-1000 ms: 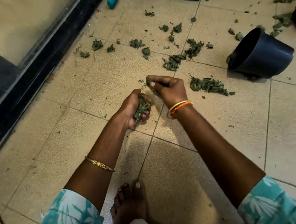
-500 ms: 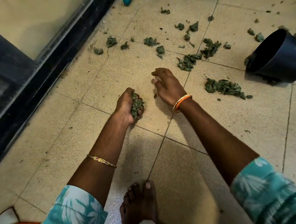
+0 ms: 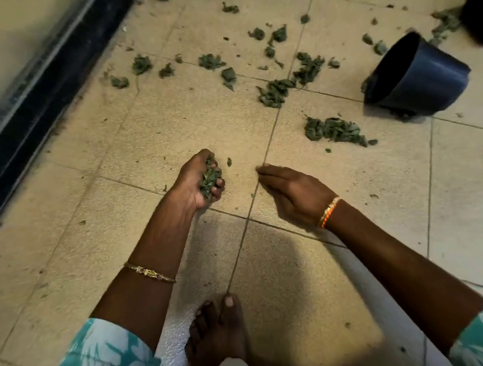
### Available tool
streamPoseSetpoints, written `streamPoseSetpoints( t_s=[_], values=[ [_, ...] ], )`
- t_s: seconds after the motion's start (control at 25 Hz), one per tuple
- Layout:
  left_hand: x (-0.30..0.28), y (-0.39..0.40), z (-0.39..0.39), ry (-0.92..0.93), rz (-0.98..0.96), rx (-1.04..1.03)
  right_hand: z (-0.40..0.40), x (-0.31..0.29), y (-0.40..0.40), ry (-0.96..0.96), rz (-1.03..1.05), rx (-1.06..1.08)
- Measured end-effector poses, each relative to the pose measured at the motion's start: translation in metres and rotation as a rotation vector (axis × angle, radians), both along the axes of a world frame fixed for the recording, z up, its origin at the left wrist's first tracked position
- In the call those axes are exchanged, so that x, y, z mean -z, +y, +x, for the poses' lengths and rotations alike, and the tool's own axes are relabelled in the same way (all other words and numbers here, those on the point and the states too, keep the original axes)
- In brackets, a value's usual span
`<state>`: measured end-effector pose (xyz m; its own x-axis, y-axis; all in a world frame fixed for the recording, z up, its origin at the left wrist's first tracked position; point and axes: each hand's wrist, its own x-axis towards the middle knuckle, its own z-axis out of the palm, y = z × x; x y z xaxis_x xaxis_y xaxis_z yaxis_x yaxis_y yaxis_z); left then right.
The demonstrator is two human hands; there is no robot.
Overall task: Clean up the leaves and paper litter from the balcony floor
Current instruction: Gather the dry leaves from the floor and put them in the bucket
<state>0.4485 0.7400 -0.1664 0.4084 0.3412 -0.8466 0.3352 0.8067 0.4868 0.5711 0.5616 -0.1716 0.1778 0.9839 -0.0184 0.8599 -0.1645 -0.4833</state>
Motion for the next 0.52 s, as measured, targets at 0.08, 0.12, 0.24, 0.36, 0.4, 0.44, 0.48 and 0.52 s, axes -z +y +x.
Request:
streamPoseSetpoints(
  t_s=[0.08,0.12,0.24,0.36,0.4,0.44,0.48,0.52],
  values=[
    [0.002,-0.003,0.004,-0.016,0.015,0.032,-0.001,-0.003,-0.031,0.068,0.087,0.266],
    [0.004,-0.004,0.005,-0.022,0.028,0.045,-0.007,-0.002,-0.04,0.086,0.122,0.434],
    [0.006,-0.003,0.002,-0.031,0.067,0.057,-0.037,0.01,-0.042,0.104,0.064,0.801],
    [0.007,0.003,-0.008,-0.042,0.099,0.049,-0.066,0.021,-0.017,0.128,-0.012,0.793],
    [0.006,0.006,-0.012,-0.044,0.1,0.044,-0.072,0.022,-0.003,0.136,0.004,0.766],
    [0.005,0.007,-0.016,-0.045,0.1,0.041,-0.075,0.022,0.012,0.148,0.02,0.75],
    [0.004,0.009,-0.019,-0.048,0.1,0.035,-0.078,0.02,0.028,0.169,0.029,0.74],
    [0.003,0.011,-0.022,-0.054,0.1,0.025,-0.078,0.02,0.045,0.2,0.029,0.722]
  ],
)
